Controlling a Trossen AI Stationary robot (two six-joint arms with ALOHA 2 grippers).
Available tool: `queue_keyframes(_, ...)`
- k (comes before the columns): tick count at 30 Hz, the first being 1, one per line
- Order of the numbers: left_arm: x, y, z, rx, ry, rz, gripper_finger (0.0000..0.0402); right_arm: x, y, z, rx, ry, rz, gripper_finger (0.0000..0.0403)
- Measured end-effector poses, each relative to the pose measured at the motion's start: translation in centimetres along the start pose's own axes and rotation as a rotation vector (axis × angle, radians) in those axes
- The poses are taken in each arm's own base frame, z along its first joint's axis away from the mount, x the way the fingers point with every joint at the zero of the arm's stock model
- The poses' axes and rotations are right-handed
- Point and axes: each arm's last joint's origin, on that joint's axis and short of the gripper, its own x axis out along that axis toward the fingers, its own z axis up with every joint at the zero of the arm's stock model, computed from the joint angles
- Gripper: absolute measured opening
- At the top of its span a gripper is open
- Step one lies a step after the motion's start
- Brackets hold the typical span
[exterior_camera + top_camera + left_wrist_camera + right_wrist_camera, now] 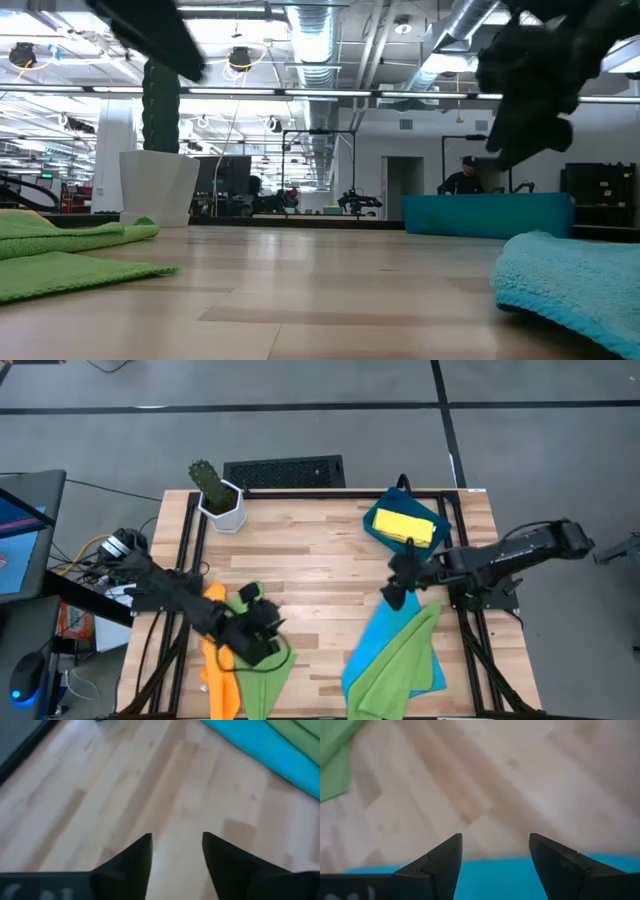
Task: Fold microfiber towels
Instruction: Fold the left green microfiber cloth
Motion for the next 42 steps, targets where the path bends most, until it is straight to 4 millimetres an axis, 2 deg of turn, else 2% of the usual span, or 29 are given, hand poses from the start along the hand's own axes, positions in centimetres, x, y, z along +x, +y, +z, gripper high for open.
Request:
queue_keyframes(4, 2.4, 2.7, 0.3, 0.018, 0.111, 0.091, 0.0201, -0.4, 1.3, -1.4, -0.006, 0.001, 0.031, 0.0255)
queue_keyframes(7, 3.3, 5.0, -0.1, 0.003, 0.234, 0.166, 0.0209, -0.7, 2.0, -2.1, -0.034, -0.017, 0.033, 0.0255)
queue_keyframes(15, 6.0, 7.9, -3.8, 0.087, 0.414, 0.239, 0.0210, -0.8, 2.4, -2.6, -0.081, -0.074, 0.012, 0.0255)
queue_keyframes(19, 6.7, 9.8, -5.1, 0.019, 0.421, 0.189, 0.0210, -0.8, 2.4, -2.5, -0.085, -0.084, 0.003, 0.0255)
queue_keyframes(23, 6.2, 11.2, -5.2, -0.026, 0.387, 0.092, 0.0210, -0.8, 2.4, -2.5, -0.090, -0.084, 0.001, 0.0255)
queue_keyframes(27, 5.8, 12.3, -6.3, -0.029, 0.378, 0.001, 0.0210, -0.8, 2.4, -2.5, -0.095, -0.084, 0.001, 0.0255)
queue_keyframes(31, 6.4, 13.1, -8.0, -0.060, 0.365, -0.002, 0.0210, -0.8, 2.3, -2.5, -0.098, -0.085, 0.001, 0.0255)
queue_keyframes(34, 7.0, 13.2, -9.2, -0.085, 0.368, -0.042, 0.0210, -0.8, 2.4, -2.5, -0.098, -0.085, 0.001, 0.0255)
queue_keyframes(38, 7.3, 13.3, -9.8, -0.090, 0.339, -0.025, 0.0209, -0.8, 2.4, -2.4, -0.096, -0.086, 0.003, 0.0255)
queue_keyframes(42, 7.4, 13.4, -10.8, -0.092, 0.384, -0.050, 0.0178, -0.8, 2.4, -2.4, -0.089, -0.090, 0.009, 0.0255)
